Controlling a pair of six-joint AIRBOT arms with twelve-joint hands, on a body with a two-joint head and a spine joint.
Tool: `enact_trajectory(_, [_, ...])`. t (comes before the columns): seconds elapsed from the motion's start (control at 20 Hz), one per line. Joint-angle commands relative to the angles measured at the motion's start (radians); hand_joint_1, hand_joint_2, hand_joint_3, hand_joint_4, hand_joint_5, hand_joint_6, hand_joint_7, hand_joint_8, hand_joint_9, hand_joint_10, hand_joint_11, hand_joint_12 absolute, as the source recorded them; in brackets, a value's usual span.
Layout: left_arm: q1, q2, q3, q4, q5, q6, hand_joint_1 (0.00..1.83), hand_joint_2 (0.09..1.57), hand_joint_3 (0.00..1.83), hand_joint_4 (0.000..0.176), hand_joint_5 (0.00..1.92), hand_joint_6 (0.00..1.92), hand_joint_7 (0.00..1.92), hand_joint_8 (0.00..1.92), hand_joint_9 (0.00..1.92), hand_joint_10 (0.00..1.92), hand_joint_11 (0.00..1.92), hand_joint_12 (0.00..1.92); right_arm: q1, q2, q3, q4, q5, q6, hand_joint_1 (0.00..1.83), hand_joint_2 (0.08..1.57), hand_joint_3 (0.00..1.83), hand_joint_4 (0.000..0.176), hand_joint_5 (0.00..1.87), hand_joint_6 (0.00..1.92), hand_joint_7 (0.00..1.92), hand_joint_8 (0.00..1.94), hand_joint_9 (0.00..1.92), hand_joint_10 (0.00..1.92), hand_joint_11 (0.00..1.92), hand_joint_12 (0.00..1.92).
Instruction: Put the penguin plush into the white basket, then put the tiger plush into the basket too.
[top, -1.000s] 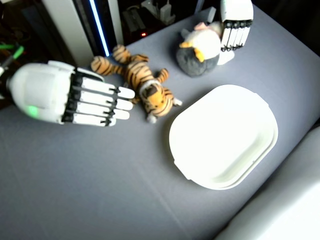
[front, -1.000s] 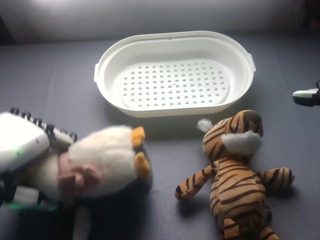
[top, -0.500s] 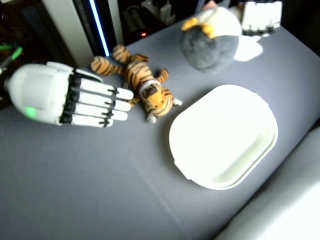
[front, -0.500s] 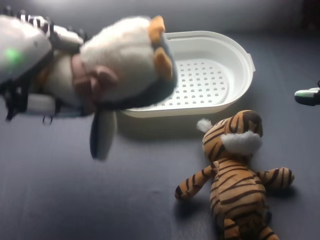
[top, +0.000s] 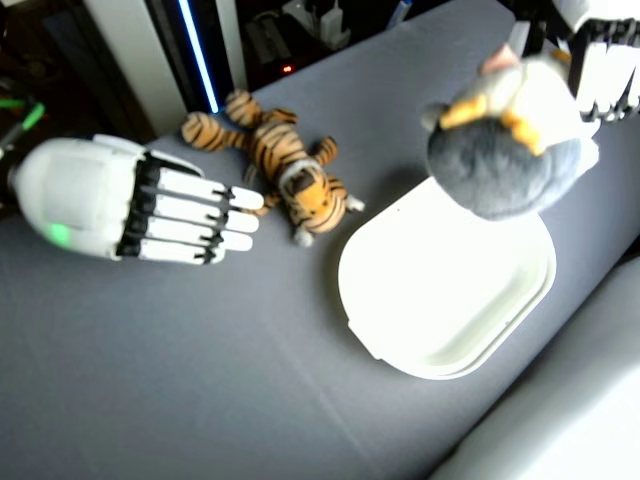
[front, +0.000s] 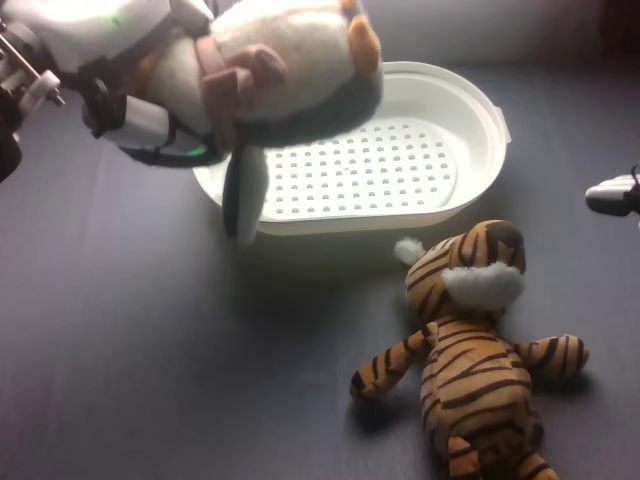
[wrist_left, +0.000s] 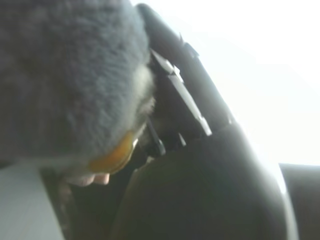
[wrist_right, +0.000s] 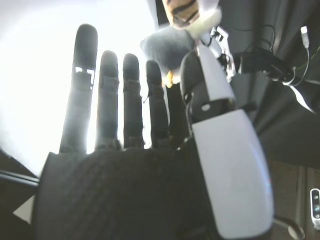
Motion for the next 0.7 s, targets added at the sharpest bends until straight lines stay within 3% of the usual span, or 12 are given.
enact_trajectory(0.0, [-0.020, 0.002, 0.010, -0.025, -0.106, 0.025, 1.03, 0.99, 0.00, 0.000, 0.76, 0.09, 0.82, 0.03, 0.90, 0.04, 0.54, 1.06, 0.008, 0.003, 0.003, 0.026, 0.117, 0.013, 0.96, 1.26, 0.00, 0.000, 0.44, 0.00, 0.45, 0.00, 0.45, 0.00, 0.47, 0.02])
enact_trajectory(0.05, [-0.017, -0.003, 0.014, -0.056, -0.086, 0.065, 0.99, 0.96, 0.00, 0.003, 0.60, 0.02, 0.62, 0.00, 0.74, 0.01, 0.43, 0.90, 0.008, 0.003, 0.003, 0.026, 0.117, 0.014, 0.94, 1.26, 0.00, 0.000, 0.44, 0.00, 0.45, 0.00, 0.45, 0.00, 0.48, 0.02])
enact_trajectory(0.1, [-0.004, -0.004, 0.017, -0.077, -0.080, 0.079, 0.95, 0.94, 0.00, 0.056, 0.47, 0.00, 0.46, 0.00, 0.61, 0.00, 0.39, 0.69, 0.008, 0.001, 0.003, 0.026, 0.117, 0.014, 0.91, 1.26, 0.00, 0.000, 0.43, 0.00, 0.44, 0.00, 0.44, 0.00, 0.47, 0.01])
enact_trajectory(0.15, [0.008, -0.004, 0.020, -0.093, -0.079, 0.080, 0.92, 0.93, 0.00, 0.090, 0.40, 0.00, 0.38, 0.00, 0.55, 0.00, 0.39, 0.55, 0.008, -0.001, 0.003, 0.026, 0.117, 0.014, 0.95, 1.26, 0.00, 0.000, 0.44, 0.00, 0.44, 0.00, 0.44, 0.00, 0.48, 0.02])
enact_trajectory(0.25, [0.021, -0.005, 0.024, -0.109, -0.079, 0.080, 0.85, 0.92, 0.00, 0.137, 0.31, 0.00, 0.32, 0.00, 0.48, 0.00, 0.39, 0.38, 0.007, -0.004, 0.003, 0.027, 0.117, 0.019, 0.94, 1.26, 0.00, 0.000, 0.44, 0.00, 0.45, 0.00, 0.44, 0.00, 0.48, 0.02])
enact_trajectory(0.3, [0.022, -0.005, 0.024, -0.110, -0.080, 0.080, 0.82, 0.91, 0.00, 0.152, 0.26, 0.00, 0.28, 0.00, 0.40, 0.00, 0.31, 0.33, 0.007, -0.005, 0.003, 0.027, 0.117, 0.019, 0.97, 1.25, 0.00, 0.000, 0.44, 0.00, 0.45, 0.00, 0.45, 0.01, 0.49, 0.02])
enact_trajectory(0.45, [0.028, -0.007, 0.018, -0.108, -0.095, 0.080, 0.81, 0.91, 0.00, 0.160, 0.21, 0.00, 0.23, 0.00, 0.30, 0.00, 0.20, 0.29, 0.007, -0.005, 0.004, 0.026, 0.117, 0.021, 1.01, 1.24, 0.00, 0.000, 0.44, 0.00, 0.45, 0.00, 0.43, 0.00, 0.45, 0.00])
enact_trajectory(0.5, [0.038, 0.001, 0.006, -0.106, -0.115, 0.080, 0.81, 0.91, 0.00, 0.173, 0.18, 0.00, 0.20, 0.00, 0.26, 0.00, 0.15, 0.27, 0.007, -0.005, 0.004, 0.022, 0.118, 0.023, 1.00, 1.23, 0.00, 0.000, 0.43, 0.00, 0.44, 0.00, 0.43, 0.00, 0.45, 0.00])
enact_trajectory(0.6, [0.072, 0.029, -0.035, -0.096, -0.182, 0.071, 0.76, 0.90, 0.00, 0.176, 0.17, 0.00, 0.18, 0.00, 0.23, 0.00, 0.13, 0.26, 0.011, -0.004, 0.003, 0.002, 0.119, 0.029, 1.02, 1.19, 0.00, 0.000, 0.44, 0.00, 0.45, 0.00, 0.45, 0.00, 0.47, 0.01])
enact_trajectory(0.65, [0.096, 0.054, -0.066, -0.082, -0.229, 0.059, 0.76, 0.90, 0.00, 0.176, 0.14, 0.00, 0.12, 0.00, 0.15, 0.00, 0.07, 0.24, 0.018, -0.004, 0.001, -0.015, 0.122, 0.032, 0.98, 1.18, 0.00, 0.008, 0.43, 0.00, 0.44, 0.00, 0.45, 0.01, 0.49, 0.02])
